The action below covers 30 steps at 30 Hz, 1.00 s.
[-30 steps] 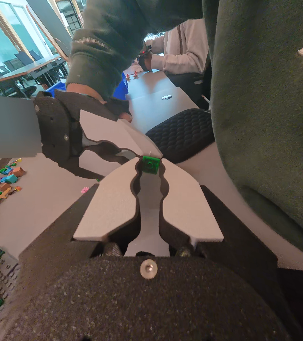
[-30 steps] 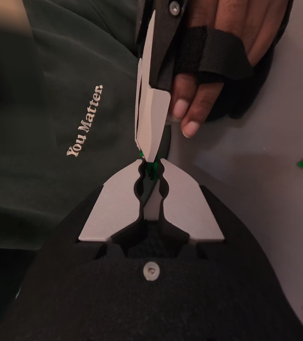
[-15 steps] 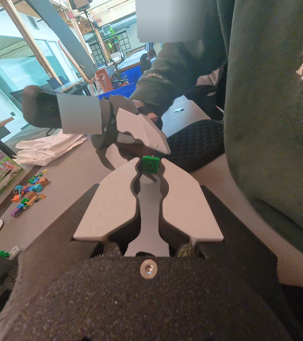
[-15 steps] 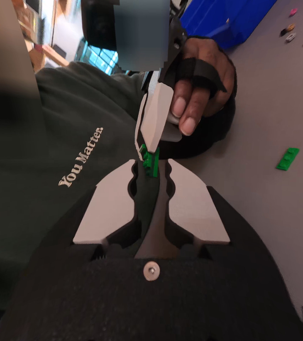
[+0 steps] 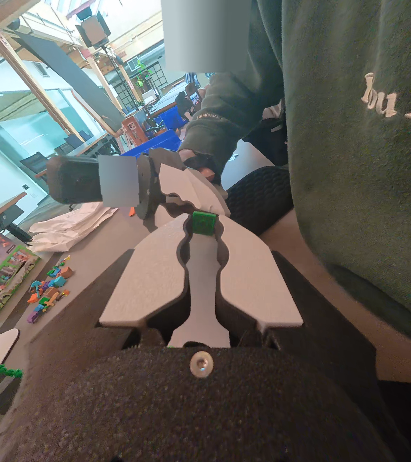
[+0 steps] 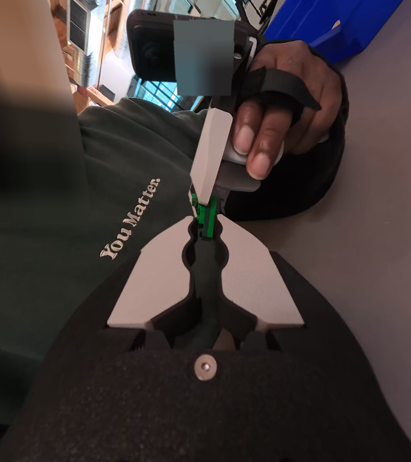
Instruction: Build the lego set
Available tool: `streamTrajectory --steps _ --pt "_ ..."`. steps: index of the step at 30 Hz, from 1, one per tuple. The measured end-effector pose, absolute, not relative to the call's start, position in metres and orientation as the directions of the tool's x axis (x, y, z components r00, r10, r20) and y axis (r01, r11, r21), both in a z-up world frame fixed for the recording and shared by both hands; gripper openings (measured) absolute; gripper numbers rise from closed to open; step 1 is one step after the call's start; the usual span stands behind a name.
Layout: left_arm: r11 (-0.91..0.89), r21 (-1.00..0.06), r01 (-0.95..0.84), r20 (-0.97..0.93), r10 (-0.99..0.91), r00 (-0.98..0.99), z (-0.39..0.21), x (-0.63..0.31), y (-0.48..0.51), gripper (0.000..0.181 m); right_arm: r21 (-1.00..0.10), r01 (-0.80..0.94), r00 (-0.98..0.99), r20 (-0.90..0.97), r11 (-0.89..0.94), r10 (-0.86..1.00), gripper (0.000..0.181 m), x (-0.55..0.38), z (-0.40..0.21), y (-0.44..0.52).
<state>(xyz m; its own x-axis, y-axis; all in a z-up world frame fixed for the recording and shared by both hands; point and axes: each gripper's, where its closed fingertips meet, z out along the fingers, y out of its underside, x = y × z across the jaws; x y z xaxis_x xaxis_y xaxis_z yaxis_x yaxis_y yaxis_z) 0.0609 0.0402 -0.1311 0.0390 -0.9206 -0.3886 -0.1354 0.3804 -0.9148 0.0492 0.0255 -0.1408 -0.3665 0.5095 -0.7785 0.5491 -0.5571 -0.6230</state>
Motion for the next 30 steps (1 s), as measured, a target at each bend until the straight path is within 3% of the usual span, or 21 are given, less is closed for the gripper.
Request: streamTrajectory --steps 7,10,13,15,18,25,30 --pt "0.356 -0.921 -0.158 -0.364 -0.931 0.027 -0.138 0.061 0.035 0.016 -0.674 0.51 -0.335 -0.728 -0.535 0.598 0.017 0.05 -0.147 0.022" --pt "0.29 -0.94 -0.18 -0.309 -0.947 0.088 -0.144 0.058 0.049 0.016 -0.75 0.513 -0.234 -0.59 -0.417 0.773 0.024 0.059 -0.158 0.044" --pt "0.188 -0.962 -0.2 -0.223 -0.959 0.173 -0.148 0.052 0.069 0.016 -0.782 0.546 -0.005 -0.363 -0.301 0.932 0.023 0.078 -0.178 0.094" --pt "0.135 -0.971 -0.195 -0.178 -0.959 0.222 -0.149 0.049 0.079 0.016 -0.766 0.592 0.155 -0.196 -0.25 0.968 0.023 0.101 -0.191 0.133" --pt "0.072 -0.975 -0.21 -0.13 -0.952 0.276 -0.156 0.045 0.091 0.016 -0.737 0.649 0.24 -0.035 -0.187 0.97 0.022 0.13 -0.204 0.169" --pt "0.012 -0.974 -0.228 -0.08 -0.953 0.291 -0.168 0.047 0.097 0.016 -0.561 0.825 0.016 0.148 0.071 0.989 0.025 0.14 -0.238 0.184" --pt "0.002 -0.97 -0.241 -0.073 -0.956 0.285 -0.172 0.049 0.096 0.016 -0.444 0.861 -0.171 0.205 0.248 0.964 0.03 0.131 -0.246 0.184"
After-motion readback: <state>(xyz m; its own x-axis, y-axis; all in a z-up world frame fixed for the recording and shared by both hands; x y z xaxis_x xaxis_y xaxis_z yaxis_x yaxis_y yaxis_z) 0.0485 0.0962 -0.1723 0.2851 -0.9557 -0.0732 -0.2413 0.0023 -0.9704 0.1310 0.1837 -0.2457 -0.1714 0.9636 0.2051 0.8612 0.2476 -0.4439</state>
